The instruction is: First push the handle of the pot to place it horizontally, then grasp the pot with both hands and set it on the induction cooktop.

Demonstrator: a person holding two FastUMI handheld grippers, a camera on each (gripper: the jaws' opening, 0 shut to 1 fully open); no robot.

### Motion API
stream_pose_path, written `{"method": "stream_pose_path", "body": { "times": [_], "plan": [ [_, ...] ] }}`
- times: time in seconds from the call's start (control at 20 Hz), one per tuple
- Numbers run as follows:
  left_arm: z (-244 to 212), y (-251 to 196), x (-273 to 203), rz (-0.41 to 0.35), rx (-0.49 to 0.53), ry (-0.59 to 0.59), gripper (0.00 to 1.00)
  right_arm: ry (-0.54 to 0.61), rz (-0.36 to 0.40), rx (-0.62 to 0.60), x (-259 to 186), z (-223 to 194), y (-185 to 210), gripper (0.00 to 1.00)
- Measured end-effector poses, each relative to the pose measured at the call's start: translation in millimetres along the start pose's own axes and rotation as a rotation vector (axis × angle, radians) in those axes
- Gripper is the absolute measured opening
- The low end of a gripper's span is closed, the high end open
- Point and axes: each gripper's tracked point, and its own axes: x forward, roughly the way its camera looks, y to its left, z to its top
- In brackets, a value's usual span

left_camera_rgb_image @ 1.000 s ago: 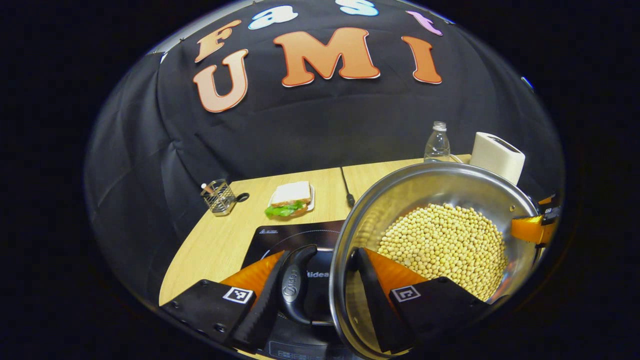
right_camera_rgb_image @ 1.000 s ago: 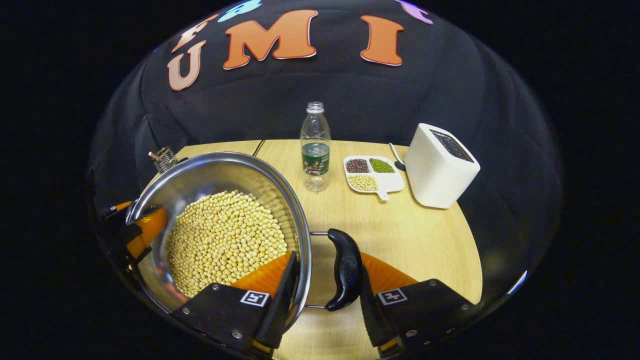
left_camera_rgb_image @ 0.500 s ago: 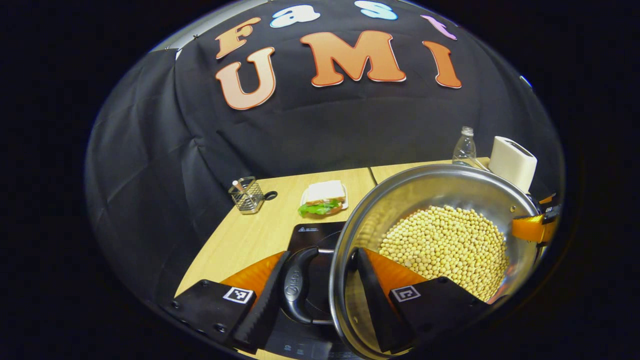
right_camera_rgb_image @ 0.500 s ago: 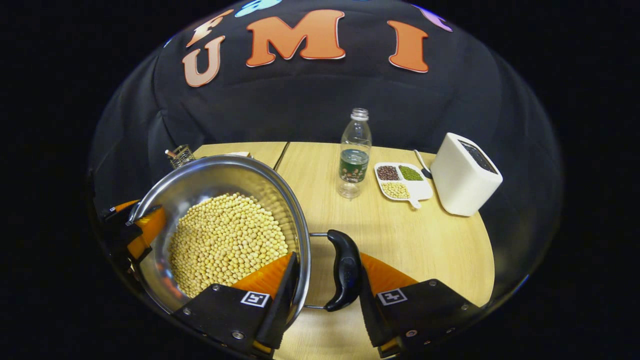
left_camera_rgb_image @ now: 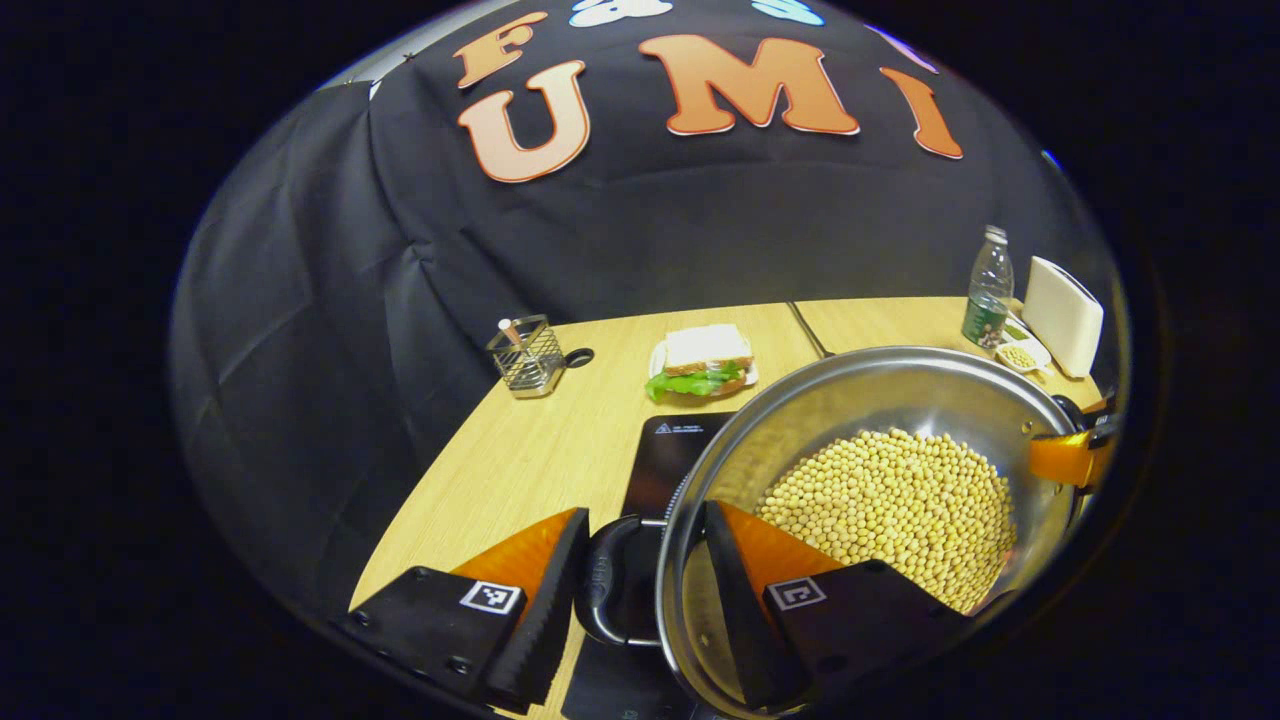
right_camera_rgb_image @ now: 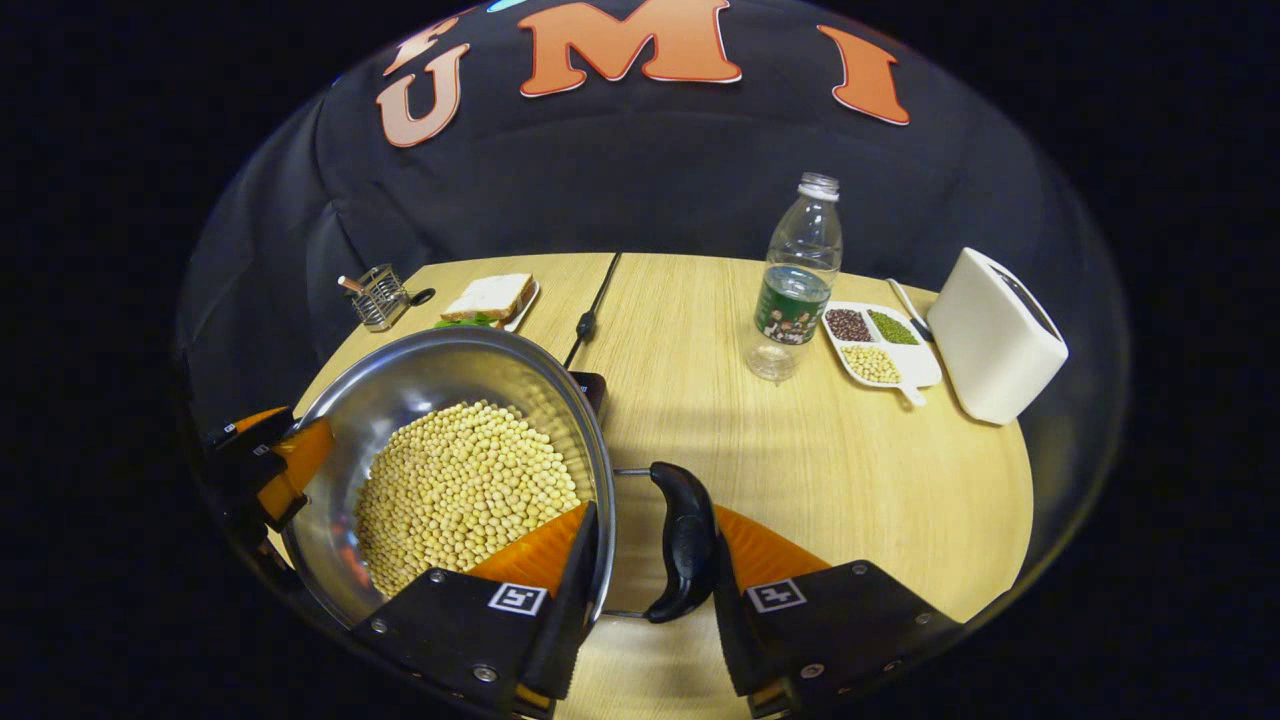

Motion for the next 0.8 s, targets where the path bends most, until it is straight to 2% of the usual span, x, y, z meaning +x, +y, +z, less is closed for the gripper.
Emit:
{"method": "stream_pose_path", "body": {
  "times": [0.05, 0.1, 0.15, 0.25, 0.35, 0.45, 0.55, 0.65, 0.75, 0.8],
  "plan": [
    [5.5, 0.3, -3.3, 0.002, 0.01, -0.014, 0.72, -0.003, 0.003, 0.004, 3.5, 2.5, 3.0, 0.58],
    [5.8, 0.6, -0.8, 0.005, 0.018, -0.015, 0.78, -0.001, 0.005, 0.007, 5.5, 3.3, 4.9, 0.58],
    [4.0, 0.9, -1.9, 0.011, 0.028, -0.012, 0.67, -0.001, 0.008, 0.021, 7.8, 4.2, 7.5, 0.58],
    [8.9, 1.1, 0.9, 0.015, 0.037, -0.035, 0.74, -0.006, 0.001, 0.039, 7.1, 4.7, 8.3, 0.58],
    [10.7, 1.3, 4.8, 0.011, 0.029, -0.046, 0.7, -0.007, -0.005, 0.047, 8.5, 5.9, 8.2, 0.58],
    [11.9, 3.2, 6.3, 0.006, 0.028, -0.056, 0.74, -0.012, -0.013, 0.062, 9.1, 6.6, 11.1, 0.58],
    [14.0, 4.2, 4.8, -0.001, 0.01, -0.071, 0.67, -0.011, -0.014, 0.063, 10.5, 4.6, 12.9, 0.58],
    [19.6, 6.8, 4.0, -0.001, -0.02, -0.105, 0.69, -0.014, -0.012, 0.057, 10.5, 5.0, 13.2, 0.6],
    [36.0, 12.5, -9.4, 0.008, -0.043, -0.158, 0.78, -0.01, 0.012, 0.04, 8.4, 1.8, 20.1, 0.63],
    [44.6, 14.6, -17.1, 0.006, -0.055, -0.179, 0.66, -0.003, 0.032, 0.031, 6.4, -0.4, 23.2, 0.66]
  ]
}}
